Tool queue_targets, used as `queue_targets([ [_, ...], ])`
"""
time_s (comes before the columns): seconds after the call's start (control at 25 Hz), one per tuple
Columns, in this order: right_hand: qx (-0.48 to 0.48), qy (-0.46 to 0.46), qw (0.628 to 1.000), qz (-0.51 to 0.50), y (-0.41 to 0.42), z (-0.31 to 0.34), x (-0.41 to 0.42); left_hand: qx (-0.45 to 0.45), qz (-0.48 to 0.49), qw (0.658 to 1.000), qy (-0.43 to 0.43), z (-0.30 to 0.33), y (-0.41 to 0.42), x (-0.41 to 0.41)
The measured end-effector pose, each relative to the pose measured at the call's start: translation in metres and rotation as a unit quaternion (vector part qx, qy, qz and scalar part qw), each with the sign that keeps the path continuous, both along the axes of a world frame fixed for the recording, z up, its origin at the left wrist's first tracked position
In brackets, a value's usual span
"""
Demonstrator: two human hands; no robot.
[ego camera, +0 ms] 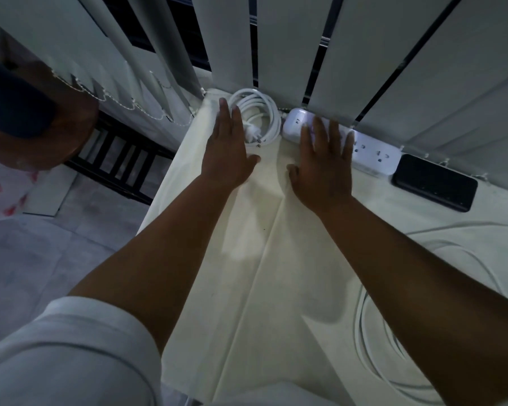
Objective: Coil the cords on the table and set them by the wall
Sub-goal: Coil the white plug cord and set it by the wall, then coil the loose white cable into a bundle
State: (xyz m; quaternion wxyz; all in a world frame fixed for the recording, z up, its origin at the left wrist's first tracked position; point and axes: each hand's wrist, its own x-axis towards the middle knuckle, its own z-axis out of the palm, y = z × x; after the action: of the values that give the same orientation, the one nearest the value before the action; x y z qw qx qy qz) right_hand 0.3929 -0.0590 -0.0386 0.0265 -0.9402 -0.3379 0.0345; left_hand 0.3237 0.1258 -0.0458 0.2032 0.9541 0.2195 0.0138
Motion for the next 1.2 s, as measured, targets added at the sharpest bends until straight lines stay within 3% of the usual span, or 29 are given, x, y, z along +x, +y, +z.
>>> queue_targets([
  [0.2, 0.001, 0.018, 0.992, -0.129, -0.033, -0.006, -0.017, 0.003, 0.004, 1.0, -0.004, -0.005, -0.008, -0.007],
  [0.76, -0.031, 0.013, 0.998, -0.053, -0.059, 0.013, -0.014, -0.006, -0.001, 1.0, 0.012, 0.01, -0.017, -0.02],
  [0.96, -0.009, 0.042, 0.995, -0.09, -0.096, 0.035, -0.061, -0.034, -0.026, 0.999, 0.015, 0.026, -0.068, -0.066],
  [1.2, -0.002, 0.093, 0.981, -0.172, -0.184, 0.038, -0.161, -0.095, -0.14, 0.985, 0.042, 0.027, -0.17, -0.126],
])
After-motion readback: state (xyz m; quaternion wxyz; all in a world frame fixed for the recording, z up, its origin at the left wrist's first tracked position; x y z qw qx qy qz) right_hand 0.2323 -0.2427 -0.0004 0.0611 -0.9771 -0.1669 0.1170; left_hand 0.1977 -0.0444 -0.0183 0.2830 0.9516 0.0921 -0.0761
